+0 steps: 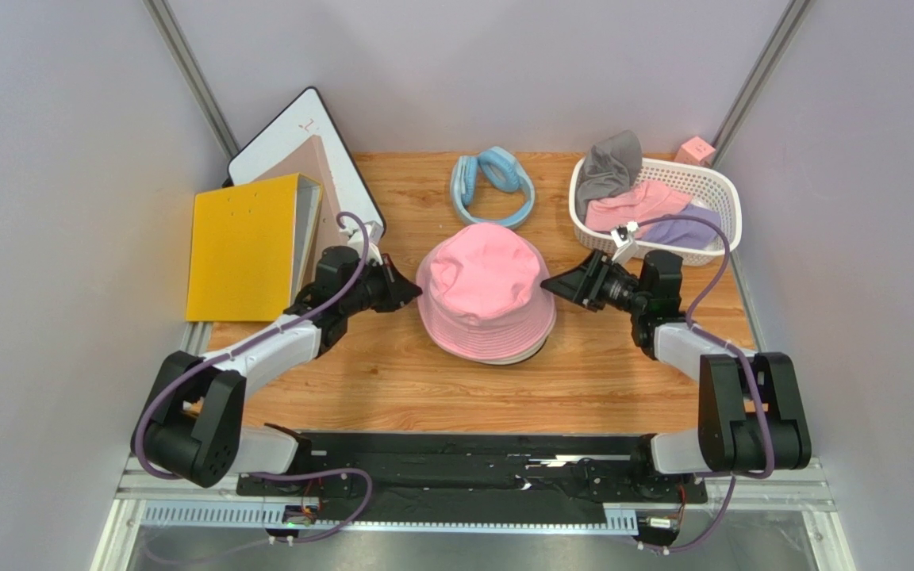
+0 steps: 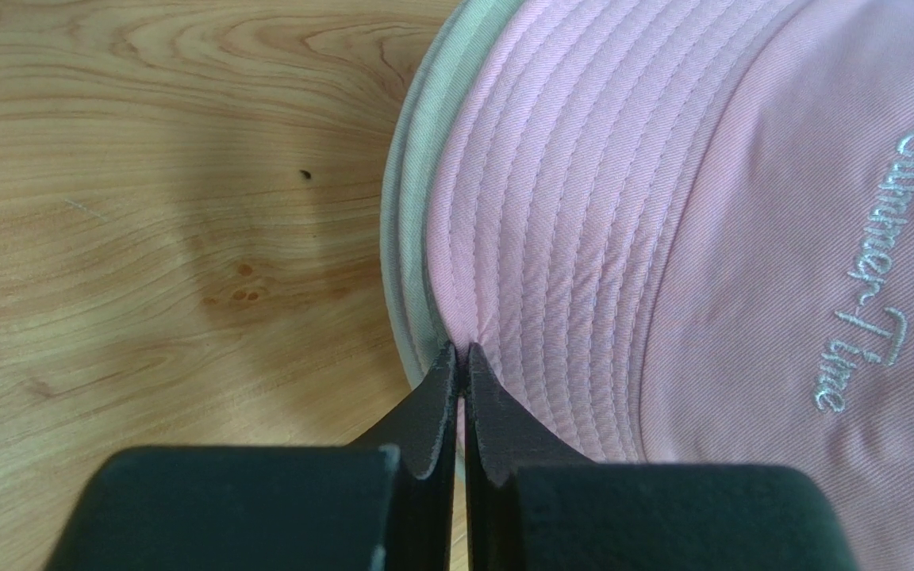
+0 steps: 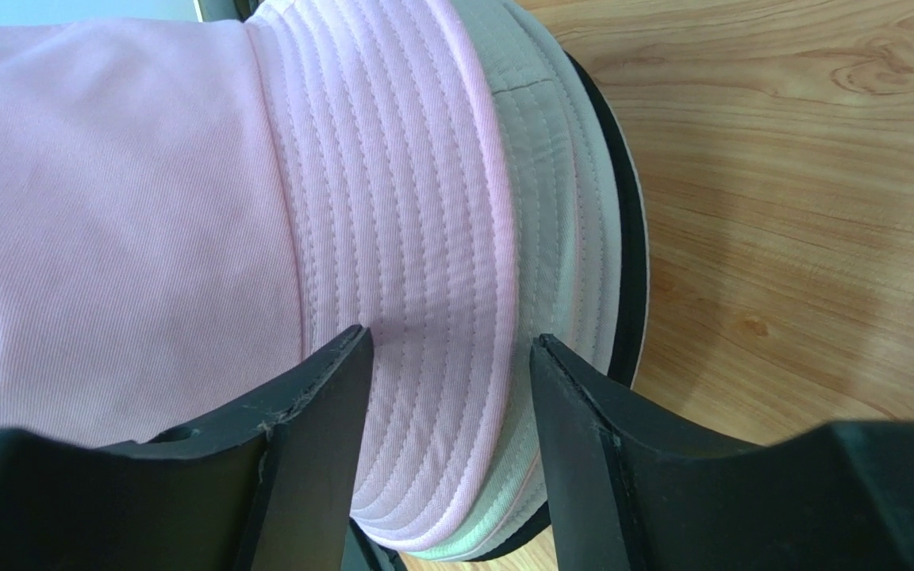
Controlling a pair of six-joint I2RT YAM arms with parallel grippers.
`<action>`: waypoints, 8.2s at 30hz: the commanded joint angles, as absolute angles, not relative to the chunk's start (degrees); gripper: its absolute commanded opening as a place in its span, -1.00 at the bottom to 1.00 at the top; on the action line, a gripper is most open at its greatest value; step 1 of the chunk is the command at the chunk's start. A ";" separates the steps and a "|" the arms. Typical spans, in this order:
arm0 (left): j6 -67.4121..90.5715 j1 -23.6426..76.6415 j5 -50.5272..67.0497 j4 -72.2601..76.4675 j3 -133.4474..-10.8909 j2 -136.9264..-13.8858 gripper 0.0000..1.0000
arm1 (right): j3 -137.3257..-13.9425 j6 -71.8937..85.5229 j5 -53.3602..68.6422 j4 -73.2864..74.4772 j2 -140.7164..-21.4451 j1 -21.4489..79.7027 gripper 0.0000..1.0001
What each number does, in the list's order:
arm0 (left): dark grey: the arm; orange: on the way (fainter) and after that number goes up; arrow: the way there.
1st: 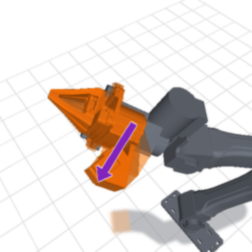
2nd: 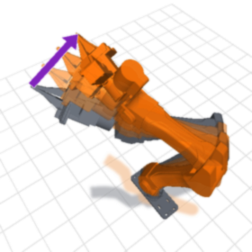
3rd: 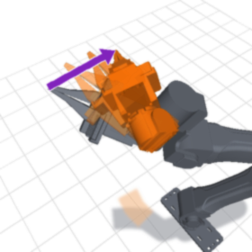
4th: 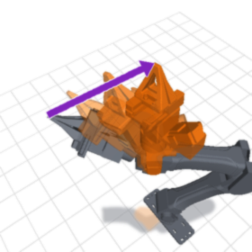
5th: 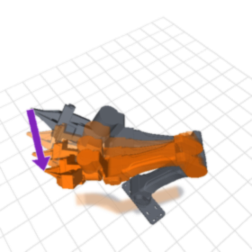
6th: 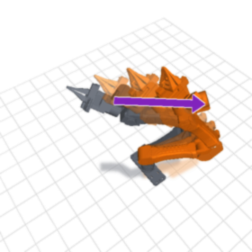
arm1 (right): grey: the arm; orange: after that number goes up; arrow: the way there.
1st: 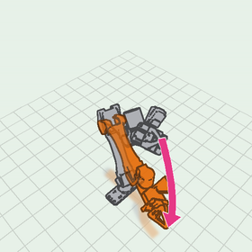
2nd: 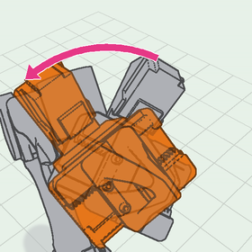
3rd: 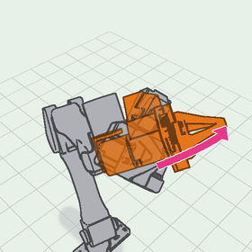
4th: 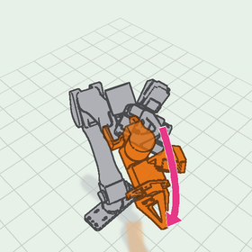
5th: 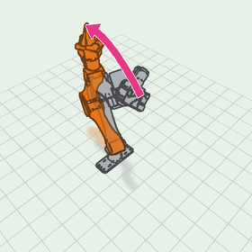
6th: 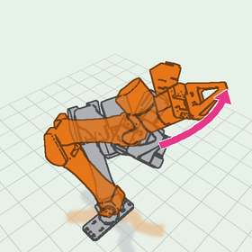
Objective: Stack the hats
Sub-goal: Stack the hat on the hat, then pick up the hat from the bin.
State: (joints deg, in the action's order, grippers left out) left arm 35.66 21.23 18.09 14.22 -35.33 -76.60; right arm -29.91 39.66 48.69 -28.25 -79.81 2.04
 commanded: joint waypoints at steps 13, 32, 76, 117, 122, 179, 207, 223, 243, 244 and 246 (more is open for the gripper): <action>33.66 20.57 17.84 11.25 -37.18 -77.34 -1.00 | -29.09 40.96 54.40 -34.28 -80.51 1.93 -0.35; 33.31 20.57 15.65 9.06 -38.15 -79.19 -1.00 | -30.40 26.90 37.45 -12.76 -75.67 5.36 -1.00; 27.42 24.00 5.46 -4.30 -64.78 -91.77 0.99 | -37.26 23.82 24.24 18.20 -48.77 8.44 0.45; 26.37 36.39 3.96 -10.90 -54.05 -62.58 0.99 | -27.60 41.21 56.86 -37.61 -76.46 2.98 0.68; 26.02 36.30 3.78 -11.07 -54.14 -62.75 0.99 | -26.81 42.80 58.36 -41.74 -76.91 3.95 0.61; 24.87 31.65 -2.90 -11.34 -52.30 -65.21 0.99 | -37.44 25.14 33.05 3.86 -71.03 8.44 0.09; 24.96 31.11 -5.27 -17.31 -53.44 -57.13 0.99 | -57.03 21.01 10.13 37.25 -48.25 8.44 0.86; 23.65 31.11 -0.62 -27.49 -58.35 -52.83 0.99 | -68.56 25.30 -13.62 26.12 -71.80 8.44 0.72; 15.21 27.34 9.40 -34.10 -61.79 -54.49 0.99 | -92.35 37.35 -35.67 14.85 -112.91 12.30 0.33; 15.12 27.16 9.58 -34.01 -61.79 -55.10 0.99 | -93.16 37.61 -36.12 15.38 -113.81 12.30 0.32; 15.12 26.98 9.14 -34.36 -62.05 -55.89 0.99 | -93.95 38.40 -37.35 15.91 -115.39 12.30 0.27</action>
